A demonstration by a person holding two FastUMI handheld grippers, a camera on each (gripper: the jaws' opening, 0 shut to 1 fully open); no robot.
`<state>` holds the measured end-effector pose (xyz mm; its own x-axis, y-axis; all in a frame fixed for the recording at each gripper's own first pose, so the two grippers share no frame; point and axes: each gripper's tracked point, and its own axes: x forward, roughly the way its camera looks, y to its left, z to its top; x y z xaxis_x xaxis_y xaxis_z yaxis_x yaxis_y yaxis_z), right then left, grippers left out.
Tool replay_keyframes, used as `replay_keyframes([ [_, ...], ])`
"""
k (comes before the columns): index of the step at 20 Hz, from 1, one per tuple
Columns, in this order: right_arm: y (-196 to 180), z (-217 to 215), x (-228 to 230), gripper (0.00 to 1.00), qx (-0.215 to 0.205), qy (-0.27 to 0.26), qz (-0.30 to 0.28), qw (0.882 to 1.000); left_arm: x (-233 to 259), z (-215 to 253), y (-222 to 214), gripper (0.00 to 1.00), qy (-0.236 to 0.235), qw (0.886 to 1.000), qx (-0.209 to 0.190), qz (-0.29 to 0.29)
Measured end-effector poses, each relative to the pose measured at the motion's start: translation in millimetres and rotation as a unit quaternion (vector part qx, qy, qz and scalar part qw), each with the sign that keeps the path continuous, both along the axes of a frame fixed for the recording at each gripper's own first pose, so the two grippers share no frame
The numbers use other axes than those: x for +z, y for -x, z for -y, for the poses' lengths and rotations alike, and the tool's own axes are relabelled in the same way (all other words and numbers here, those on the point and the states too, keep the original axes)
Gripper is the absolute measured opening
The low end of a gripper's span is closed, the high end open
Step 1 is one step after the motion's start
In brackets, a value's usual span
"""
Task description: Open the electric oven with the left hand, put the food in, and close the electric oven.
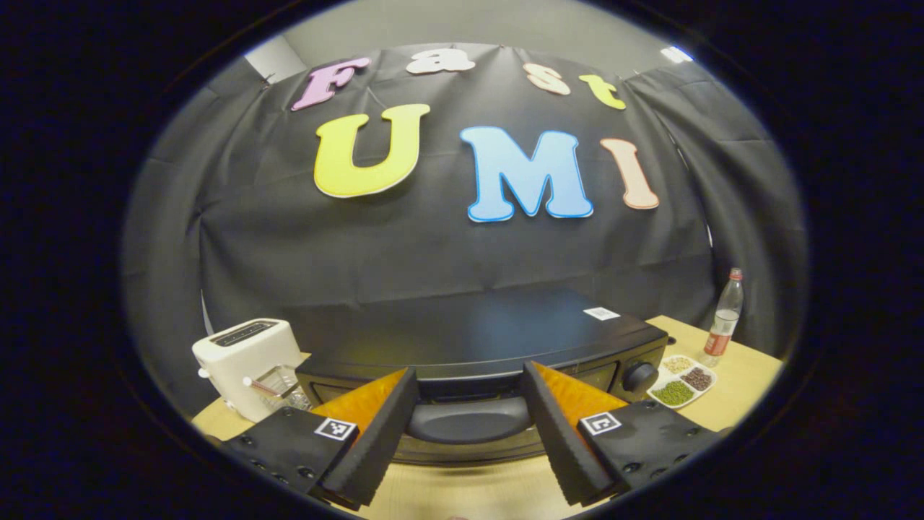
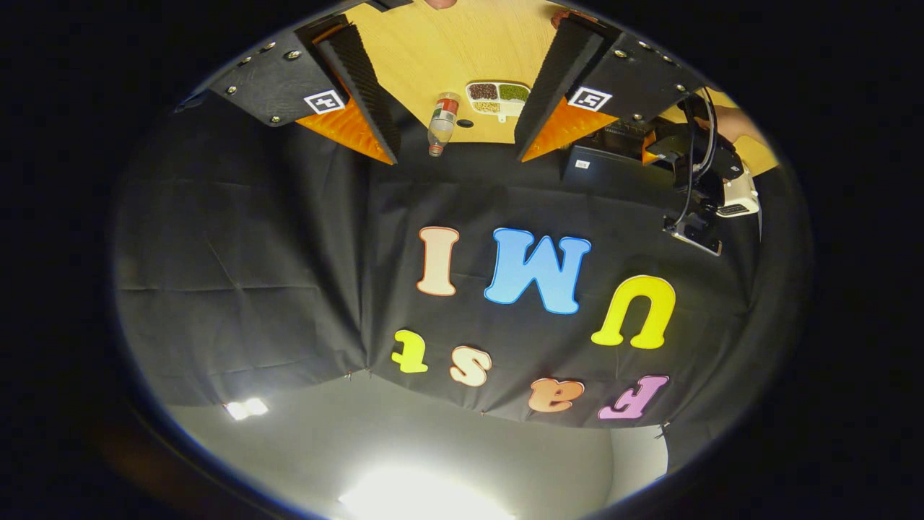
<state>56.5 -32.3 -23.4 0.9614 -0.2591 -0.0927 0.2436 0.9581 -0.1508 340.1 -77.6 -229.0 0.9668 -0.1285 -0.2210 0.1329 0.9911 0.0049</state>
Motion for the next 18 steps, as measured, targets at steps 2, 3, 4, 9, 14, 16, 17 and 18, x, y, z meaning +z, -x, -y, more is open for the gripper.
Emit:
replay_keyframes([
  [2,-1,0,0,0.96,0.006,-0.002,-0.001,1.000,-3,1,5,1.00,0.008,1.000,0.003,-0.004],
  [3,-1,1,0,0.96,0.008,-0.002,-0.001,1.000,-4,1,8,0.97,0.006,1.000,0.003,-0.004],
  [4,-1,2,-1,0.96,0.010,-0.003,-0.001,1.000,-5,0,14,0.91,0.004,1.000,0.002,-0.003],
  [9,-5,5,-4,0.96,0.023,-0.018,-0.002,1.000,-12,-1,51,0.95,-0.004,1.000,0.005,-0.010],
  [14,-8,5,-7,0.96,0.041,-0.030,-0.002,0.999,-29,-2,82,0.91,-0.017,0.999,0.008,-0.031],
  [16,-9,6,-9,0.96,0.048,-0.031,-0.004,0.998,-37,-2,92,0.97,-0.024,0.999,0.010,-0.041],
  [17,-8,5,-10,0.96,0.051,-0.031,-0.005,0.998,-41,-2,96,0.97,-0.026,0.999,0.011,-0.045],
  [18,-8,4,-11,0.96,0.055,-0.031,-0.007,0.998,-44,-1,101,1.00,-0.026,0.999,0.011,-0.046],
])
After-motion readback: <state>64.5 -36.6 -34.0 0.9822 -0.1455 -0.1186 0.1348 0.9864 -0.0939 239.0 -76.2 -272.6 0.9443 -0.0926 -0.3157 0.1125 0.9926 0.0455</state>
